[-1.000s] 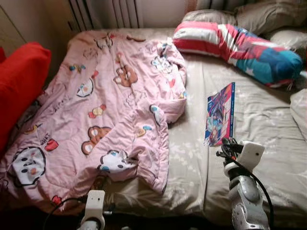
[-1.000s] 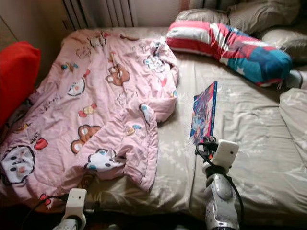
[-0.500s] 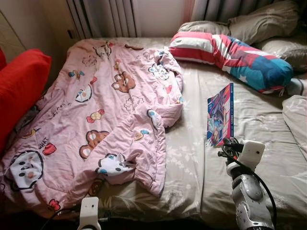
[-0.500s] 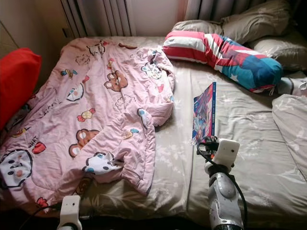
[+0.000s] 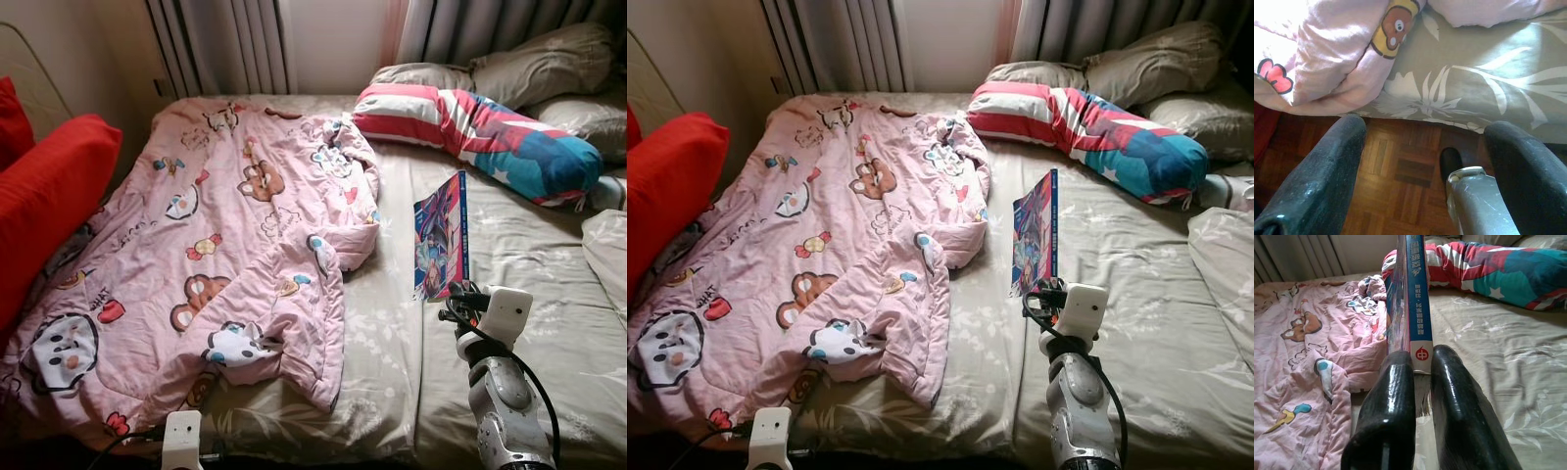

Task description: Clean up the room

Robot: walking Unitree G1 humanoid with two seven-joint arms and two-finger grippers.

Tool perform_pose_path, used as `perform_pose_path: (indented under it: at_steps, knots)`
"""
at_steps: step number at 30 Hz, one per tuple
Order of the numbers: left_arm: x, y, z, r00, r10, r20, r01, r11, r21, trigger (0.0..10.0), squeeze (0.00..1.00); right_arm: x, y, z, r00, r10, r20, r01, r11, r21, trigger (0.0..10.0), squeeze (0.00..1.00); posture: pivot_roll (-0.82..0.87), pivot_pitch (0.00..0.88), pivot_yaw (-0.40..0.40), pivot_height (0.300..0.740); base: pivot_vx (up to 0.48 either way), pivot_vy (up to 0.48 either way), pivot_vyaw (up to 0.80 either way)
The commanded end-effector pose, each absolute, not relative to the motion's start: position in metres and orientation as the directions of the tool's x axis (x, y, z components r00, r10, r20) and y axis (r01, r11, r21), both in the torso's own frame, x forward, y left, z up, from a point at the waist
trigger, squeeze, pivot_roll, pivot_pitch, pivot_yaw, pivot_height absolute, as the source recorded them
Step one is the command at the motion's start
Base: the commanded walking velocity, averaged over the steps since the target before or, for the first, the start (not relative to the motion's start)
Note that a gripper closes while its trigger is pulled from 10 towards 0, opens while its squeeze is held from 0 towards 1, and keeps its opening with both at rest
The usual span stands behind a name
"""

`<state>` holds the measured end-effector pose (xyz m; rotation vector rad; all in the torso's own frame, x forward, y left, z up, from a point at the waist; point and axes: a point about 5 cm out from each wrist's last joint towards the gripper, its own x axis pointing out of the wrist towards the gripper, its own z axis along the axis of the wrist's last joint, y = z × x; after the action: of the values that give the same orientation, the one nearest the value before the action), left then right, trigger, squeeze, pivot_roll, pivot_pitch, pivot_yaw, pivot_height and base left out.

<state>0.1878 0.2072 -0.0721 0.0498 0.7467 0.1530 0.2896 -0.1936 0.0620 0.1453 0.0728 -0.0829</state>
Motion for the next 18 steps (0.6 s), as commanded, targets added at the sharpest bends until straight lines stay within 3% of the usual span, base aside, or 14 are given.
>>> perform_pose_path:
  at_steps: [1,7,10,18]
  knots:
    - [0.1821,0.2041,-0.0764,0.703,0.132,-0.699,-0.082,0.991,0.104,10.0,0.00,0.2897,-0.1943,0.0670,0.995,-0.092,-0.034,0.096,0.981,0.166,10.0,0.00,-0.14,0.029,0.031,0.740,0.000,-0.270,0.00]
    - [0.1819,0.2051,-0.0764,0.700,0.133,-0.702,-0.082,0.991,0.106,10.0,0.00,0.2875,-0.1946,0.0642,0.994,-0.096,-0.050,0.104,0.978,0.179,10.0,0.00,-0.14,0.016,0.035,0.740,0.000,-0.270,0.00]
    - [0.1824,0.2043,-0.0763,0.702,0.129,-0.700,-0.079,0.992,0.103,10.0,0.00,0.2876,-0.1940,0.0650,0.994,-0.101,-0.046,0.108,0.973,0.206,10.0,0.00,-0.15,0.015,0.034,0.740,0.000,-0.270,-0.63]
    - [0.1843,0.2043,-0.0752,0.707,0.129,-0.695,-0.081,0.992,0.101,10.0,0.00,0.2879,-0.1881,0.0651,0.995,-0.095,-0.038,0.101,0.973,0.205,10.0,0.00,-0.14,0.038,0.039,0.740,0.000,-0.270,0.00]
